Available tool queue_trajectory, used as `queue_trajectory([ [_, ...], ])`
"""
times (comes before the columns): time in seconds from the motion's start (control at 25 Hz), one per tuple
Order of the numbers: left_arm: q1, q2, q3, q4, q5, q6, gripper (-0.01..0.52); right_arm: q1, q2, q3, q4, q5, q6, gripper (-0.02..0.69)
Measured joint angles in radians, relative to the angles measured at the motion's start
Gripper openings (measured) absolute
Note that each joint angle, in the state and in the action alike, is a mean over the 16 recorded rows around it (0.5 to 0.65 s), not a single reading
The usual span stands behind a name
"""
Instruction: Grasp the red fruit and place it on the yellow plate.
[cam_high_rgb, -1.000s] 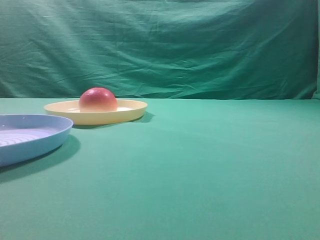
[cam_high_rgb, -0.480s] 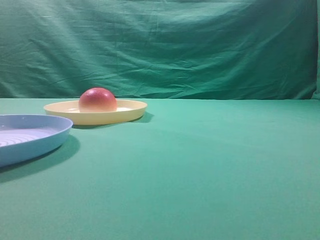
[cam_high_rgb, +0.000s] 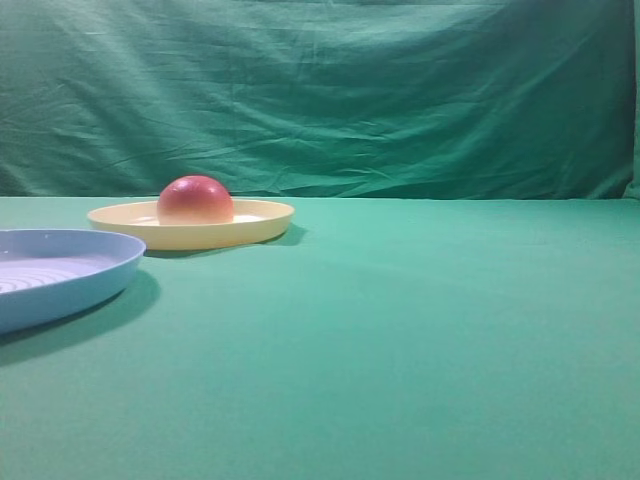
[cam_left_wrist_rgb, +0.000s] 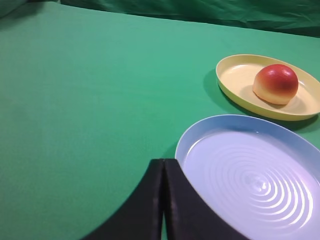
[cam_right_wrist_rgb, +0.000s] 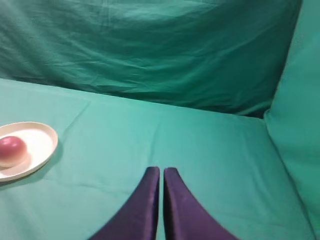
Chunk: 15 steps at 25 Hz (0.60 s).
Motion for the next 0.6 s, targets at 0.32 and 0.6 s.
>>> queue_trajectory([
  [0.32,0.0,0.0,0.0,0.0,0.0,0.0,0.0,-0.146,-0.251,0.293,0.001,-0.141,-0.023,0.0],
  [0.6,0.0,0.0,0.0,0.0,0.0,0.0,0.0,-0.207,-0.387,0.521,0.004,-0.234,-0.024,0.0],
])
